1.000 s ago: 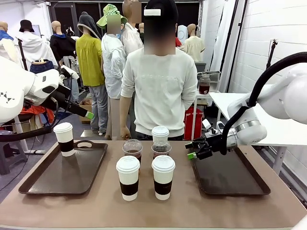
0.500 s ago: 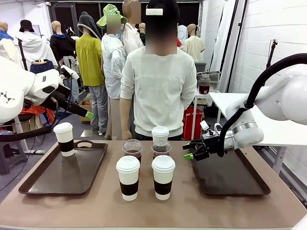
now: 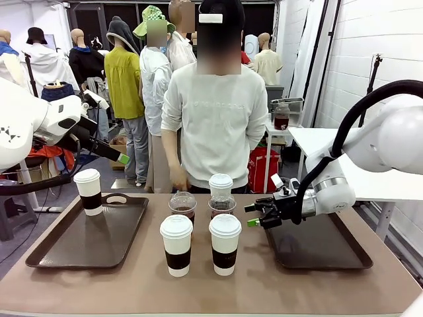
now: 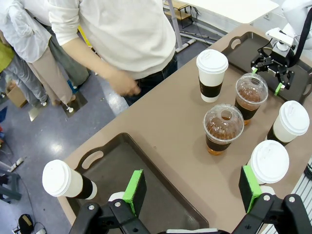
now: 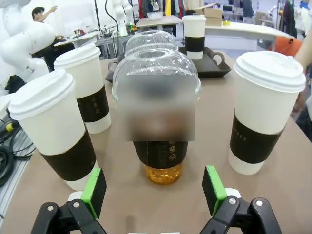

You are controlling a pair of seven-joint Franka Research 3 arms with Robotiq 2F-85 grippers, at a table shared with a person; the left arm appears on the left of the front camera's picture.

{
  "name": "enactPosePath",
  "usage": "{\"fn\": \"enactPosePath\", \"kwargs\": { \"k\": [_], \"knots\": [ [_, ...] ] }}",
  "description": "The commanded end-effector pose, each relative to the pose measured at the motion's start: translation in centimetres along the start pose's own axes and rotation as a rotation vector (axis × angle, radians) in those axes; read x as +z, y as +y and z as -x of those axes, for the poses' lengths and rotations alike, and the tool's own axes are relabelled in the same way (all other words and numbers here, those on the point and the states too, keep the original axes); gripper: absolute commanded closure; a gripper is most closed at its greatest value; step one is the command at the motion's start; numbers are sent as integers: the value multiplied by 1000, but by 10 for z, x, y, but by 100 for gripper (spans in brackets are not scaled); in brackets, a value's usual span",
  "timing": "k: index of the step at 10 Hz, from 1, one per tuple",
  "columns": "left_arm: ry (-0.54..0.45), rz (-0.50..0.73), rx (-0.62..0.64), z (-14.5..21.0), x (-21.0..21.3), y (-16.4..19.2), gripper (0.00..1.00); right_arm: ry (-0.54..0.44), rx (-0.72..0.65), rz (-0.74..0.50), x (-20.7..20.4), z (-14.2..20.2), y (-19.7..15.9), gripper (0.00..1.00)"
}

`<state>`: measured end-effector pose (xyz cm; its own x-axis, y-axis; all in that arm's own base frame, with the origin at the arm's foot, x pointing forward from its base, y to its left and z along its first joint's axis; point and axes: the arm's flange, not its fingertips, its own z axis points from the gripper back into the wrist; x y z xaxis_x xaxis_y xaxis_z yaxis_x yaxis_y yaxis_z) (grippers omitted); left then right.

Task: Distribute the coffee onto the tray.
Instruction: Pick up one iced Americano and place it on the right Handle tray.

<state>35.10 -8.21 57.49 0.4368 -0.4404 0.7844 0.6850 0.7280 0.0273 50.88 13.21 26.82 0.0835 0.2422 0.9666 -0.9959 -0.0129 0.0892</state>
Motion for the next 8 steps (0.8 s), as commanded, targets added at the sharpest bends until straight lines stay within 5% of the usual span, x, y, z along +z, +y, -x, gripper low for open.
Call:
{"fn": "enactPosePath", "kwargs": {
  "k": [1, 8],
  "knots": [
    [-8, 19, 6, 0, 0, 1, 0, -51, 65, 7, -15, 9, 2, 0],
    [-8, 19, 6, 0, 0, 1, 0, -94, 30, -26, -40, 17, -5, 0]
  ]
}}
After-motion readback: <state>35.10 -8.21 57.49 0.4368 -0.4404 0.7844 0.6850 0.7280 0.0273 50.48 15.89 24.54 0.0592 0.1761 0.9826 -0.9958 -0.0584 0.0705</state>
